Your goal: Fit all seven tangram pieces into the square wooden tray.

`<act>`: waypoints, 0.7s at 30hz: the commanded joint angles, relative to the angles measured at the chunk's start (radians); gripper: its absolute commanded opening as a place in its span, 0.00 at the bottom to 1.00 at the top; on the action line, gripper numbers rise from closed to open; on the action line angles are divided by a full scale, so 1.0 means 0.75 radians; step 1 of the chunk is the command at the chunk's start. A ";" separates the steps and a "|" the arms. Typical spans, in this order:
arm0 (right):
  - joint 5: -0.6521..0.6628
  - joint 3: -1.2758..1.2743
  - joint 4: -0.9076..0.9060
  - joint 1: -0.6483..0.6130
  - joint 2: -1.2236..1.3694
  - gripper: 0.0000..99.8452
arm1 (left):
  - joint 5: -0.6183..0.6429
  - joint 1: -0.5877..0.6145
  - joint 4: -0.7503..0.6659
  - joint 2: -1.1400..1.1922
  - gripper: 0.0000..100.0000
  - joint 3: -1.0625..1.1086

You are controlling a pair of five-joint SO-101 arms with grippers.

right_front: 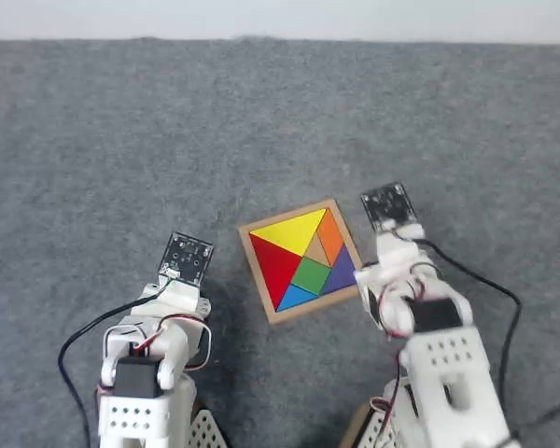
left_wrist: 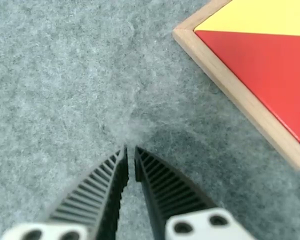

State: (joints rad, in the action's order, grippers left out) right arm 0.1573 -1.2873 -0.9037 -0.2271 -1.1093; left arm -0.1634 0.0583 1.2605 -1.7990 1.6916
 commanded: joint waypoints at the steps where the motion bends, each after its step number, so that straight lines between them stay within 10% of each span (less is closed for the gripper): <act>1: 0.039 -0.033 -0.095 0.036 -0.281 0.01 | -0.010 0.006 0.004 -0.023 0.02 -0.013; 21: 0.196 -0.511 -0.310 0.447 -0.934 0.01 | -0.010 0.006 0.004 -0.023 0.02 -0.013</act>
